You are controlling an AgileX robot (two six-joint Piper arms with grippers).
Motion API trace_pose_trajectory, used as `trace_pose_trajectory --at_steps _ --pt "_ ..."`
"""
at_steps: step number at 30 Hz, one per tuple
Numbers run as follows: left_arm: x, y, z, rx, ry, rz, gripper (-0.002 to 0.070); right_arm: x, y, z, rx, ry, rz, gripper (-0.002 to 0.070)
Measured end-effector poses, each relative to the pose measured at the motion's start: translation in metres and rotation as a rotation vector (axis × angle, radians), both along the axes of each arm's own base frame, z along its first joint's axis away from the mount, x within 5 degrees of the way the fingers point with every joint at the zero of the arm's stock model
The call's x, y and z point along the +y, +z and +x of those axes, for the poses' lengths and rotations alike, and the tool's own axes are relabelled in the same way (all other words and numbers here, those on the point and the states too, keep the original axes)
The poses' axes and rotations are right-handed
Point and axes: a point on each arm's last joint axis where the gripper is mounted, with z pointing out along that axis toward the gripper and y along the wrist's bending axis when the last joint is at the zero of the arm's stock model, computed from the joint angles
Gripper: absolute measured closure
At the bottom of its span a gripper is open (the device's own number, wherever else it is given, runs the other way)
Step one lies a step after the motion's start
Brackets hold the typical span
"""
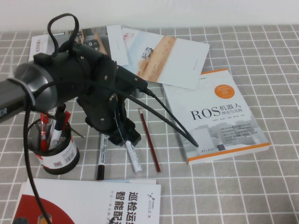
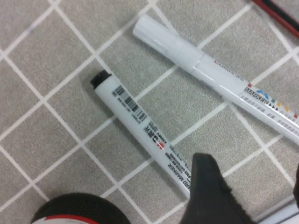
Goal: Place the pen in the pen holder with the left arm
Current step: Pick up the pen on the table
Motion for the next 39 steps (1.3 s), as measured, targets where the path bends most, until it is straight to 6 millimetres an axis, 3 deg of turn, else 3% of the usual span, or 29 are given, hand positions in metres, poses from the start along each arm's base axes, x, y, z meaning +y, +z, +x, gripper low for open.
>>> trace_pose_trajectory --at_steps 10,31,39 --pt "0.005 -0.025 0.013 0.053 0.025 0.047 0.0335 0.0 0.0 0.0 0.0 0.0 0.0 0.0691" --pt "0.012 -0.046 0.048 0.04 0.211 0.069 0.0335 0.0 0.0 0.0 0.0 0.0 0.0 0.0691" --pt "0.011 -0.053 0.05 0.063 0.232 0.082 0.0335 0.0 0.0 0.0 0.0 0.0 0.0 0.0691"
